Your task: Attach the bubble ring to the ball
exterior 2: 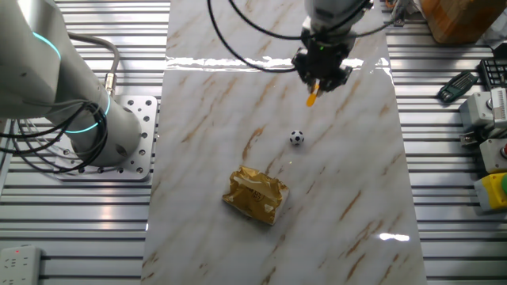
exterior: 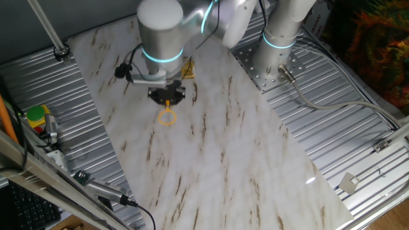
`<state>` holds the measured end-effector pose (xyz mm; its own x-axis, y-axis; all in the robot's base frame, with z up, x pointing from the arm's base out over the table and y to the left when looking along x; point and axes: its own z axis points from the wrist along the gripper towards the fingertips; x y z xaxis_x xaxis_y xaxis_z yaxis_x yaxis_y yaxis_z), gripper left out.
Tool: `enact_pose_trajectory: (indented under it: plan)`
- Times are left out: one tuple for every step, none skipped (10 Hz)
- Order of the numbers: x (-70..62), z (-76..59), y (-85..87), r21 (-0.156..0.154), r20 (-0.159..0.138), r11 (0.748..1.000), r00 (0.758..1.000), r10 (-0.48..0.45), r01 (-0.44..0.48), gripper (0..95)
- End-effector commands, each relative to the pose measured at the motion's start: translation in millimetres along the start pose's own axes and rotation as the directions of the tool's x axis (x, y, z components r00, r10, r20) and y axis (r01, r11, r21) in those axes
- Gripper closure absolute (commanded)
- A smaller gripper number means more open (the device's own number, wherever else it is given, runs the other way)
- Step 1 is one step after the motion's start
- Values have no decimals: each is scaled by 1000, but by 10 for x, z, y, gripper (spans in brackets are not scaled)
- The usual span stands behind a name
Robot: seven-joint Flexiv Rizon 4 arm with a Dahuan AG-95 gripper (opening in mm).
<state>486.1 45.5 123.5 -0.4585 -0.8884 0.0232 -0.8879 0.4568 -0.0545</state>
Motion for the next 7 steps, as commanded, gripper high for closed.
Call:
enact_pose_trajectory:
  plan:
    - [170,31,6,5,5,1000,1000,-12,12,950]
    - [259,49,16,7,5,1000,1000,-21,21,950]
    - [319,58,25,9,2,1000,1000,-24,24,950]
    - [412,71,38,15,0,1000,1000,-25,25,950]
    - [451,84,41,19,0,1000,1000,-25,25,950]
    - [494,115,42,28,-4,999,1000,-28,28,950]
    - [522,145,39,34,-3,999,1000,-30,30,950]
